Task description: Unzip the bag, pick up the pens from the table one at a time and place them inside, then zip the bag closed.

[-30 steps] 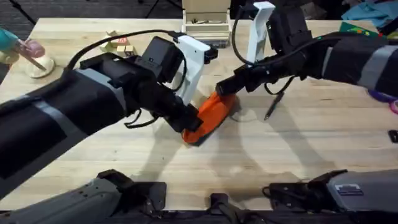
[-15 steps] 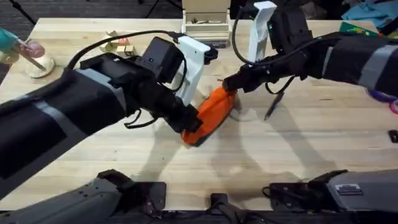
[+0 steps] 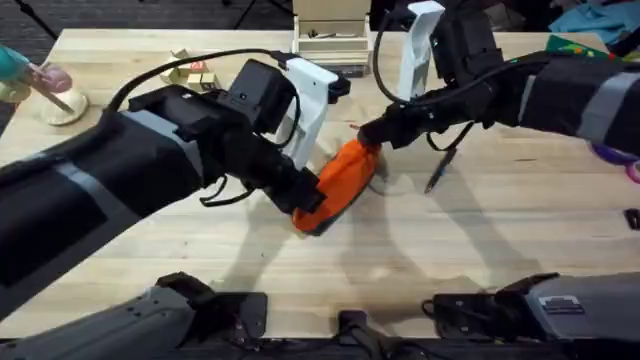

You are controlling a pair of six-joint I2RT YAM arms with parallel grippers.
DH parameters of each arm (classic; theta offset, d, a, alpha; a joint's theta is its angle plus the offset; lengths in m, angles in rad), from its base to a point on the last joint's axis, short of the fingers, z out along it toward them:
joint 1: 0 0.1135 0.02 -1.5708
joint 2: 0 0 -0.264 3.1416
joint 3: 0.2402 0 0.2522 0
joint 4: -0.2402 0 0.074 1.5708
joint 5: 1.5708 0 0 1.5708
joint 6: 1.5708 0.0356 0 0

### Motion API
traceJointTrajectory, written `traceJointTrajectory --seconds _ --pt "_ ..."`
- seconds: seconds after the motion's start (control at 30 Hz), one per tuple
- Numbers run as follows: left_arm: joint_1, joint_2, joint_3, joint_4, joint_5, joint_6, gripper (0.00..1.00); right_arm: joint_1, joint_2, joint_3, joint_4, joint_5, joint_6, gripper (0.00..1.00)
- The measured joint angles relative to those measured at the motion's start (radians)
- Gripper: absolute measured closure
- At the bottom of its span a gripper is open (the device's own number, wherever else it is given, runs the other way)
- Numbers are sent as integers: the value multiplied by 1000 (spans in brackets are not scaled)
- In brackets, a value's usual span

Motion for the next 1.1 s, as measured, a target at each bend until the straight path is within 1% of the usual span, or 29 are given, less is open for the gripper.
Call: traceJointTrajectory --seconds 0.47,1.1 --pt "0 0 0 14 8 0 958 -6 -129 0 -24 22 -21 970" --pt "0 0 2 24 11 0 958 -29 -195 0 -62 18 -23 970"
